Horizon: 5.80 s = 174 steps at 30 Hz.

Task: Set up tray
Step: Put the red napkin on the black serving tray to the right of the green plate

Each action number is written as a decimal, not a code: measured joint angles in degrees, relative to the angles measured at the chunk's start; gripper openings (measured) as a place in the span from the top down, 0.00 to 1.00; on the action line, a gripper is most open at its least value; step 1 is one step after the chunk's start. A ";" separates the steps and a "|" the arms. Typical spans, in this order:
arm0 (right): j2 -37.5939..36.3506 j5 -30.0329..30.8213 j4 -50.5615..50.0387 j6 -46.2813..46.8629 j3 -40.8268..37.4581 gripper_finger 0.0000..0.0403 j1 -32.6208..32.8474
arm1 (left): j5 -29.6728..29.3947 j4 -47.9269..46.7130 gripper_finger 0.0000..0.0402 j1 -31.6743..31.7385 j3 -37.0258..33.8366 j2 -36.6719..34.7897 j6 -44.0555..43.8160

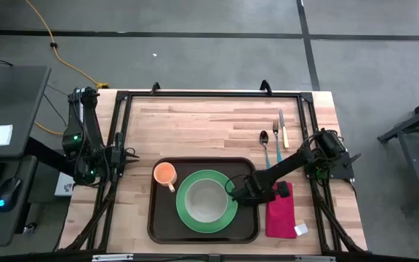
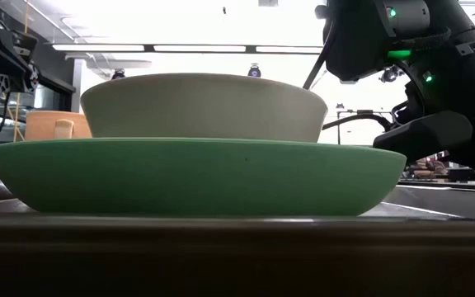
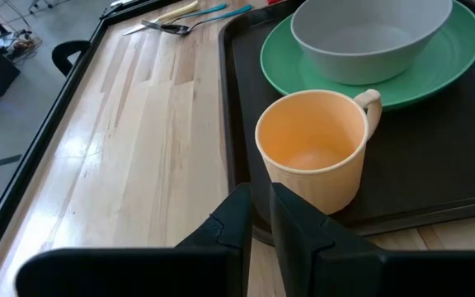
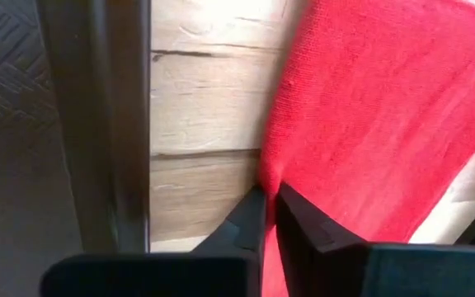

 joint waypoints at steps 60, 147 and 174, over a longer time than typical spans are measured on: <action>-15.74 6.96 10.45 -0.43 0.20 1.00 -4.85 | -0.36 -0.02 0.80 -0.02 0.02 0.01 0.00; -3.72 2.66 25.94 -4.56 0.20 1.00 -12.34 | -1.27 0.02 0.80 0.00 0.02 0.00 0.00; -3.72 3.89 27.55 -3.81 0.20 1.00 -12.33 | -1.27 0.01 0.80 -0.01 0.00 0.02 0.00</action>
